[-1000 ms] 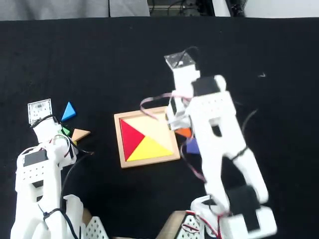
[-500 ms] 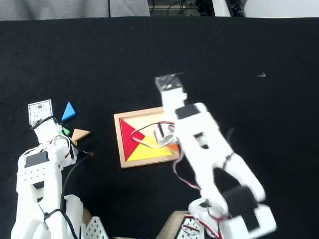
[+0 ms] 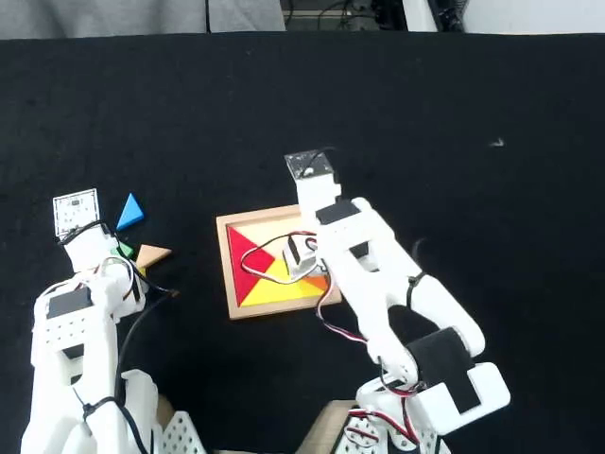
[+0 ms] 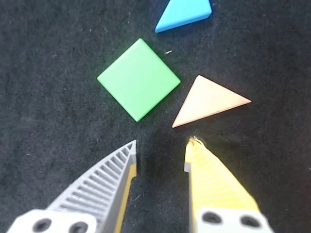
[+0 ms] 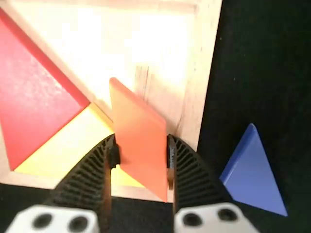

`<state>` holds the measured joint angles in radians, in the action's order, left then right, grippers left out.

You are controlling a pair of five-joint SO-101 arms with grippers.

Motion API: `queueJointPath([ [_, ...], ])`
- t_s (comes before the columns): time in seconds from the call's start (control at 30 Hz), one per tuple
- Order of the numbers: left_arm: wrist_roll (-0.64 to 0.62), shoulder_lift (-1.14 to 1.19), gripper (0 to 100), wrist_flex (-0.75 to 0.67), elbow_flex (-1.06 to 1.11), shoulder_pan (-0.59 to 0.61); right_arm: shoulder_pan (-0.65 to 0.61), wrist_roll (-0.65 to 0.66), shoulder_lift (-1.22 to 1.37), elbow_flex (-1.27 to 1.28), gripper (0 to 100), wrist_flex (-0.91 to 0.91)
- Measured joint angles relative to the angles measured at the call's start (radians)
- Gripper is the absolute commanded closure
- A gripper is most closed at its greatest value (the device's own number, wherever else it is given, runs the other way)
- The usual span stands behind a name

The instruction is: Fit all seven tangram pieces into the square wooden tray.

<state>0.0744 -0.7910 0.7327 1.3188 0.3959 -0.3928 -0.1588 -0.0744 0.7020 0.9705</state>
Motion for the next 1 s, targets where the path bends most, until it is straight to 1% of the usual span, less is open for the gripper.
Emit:
queueJointPath([
  [0.37,0.000,0.000,83,0.000,0.000,0.000,0.000,0.000,0.000,0.000,98.7,-0.005],
  [0.53,0.000,0.000,83,0.000,0.000,0.000,0.041,-0.002,0.000,0.000,98.7,-0.032],
  [0.87,0.000,0.000,83,0.000,0.000,0.000,0.040,-0.002,0.002,0.000,98.5,-0.034],
  [0.93,0.000,0.000,83,0.000,0.000,0.000,0.040,-0.002,0.002,0.000,95.9,-0.034],
  [1.0,0.000,0.000,83,0.000,0.000,0.000,0.040,-0.002,0.002,0.000,89.0,-0.023],
])
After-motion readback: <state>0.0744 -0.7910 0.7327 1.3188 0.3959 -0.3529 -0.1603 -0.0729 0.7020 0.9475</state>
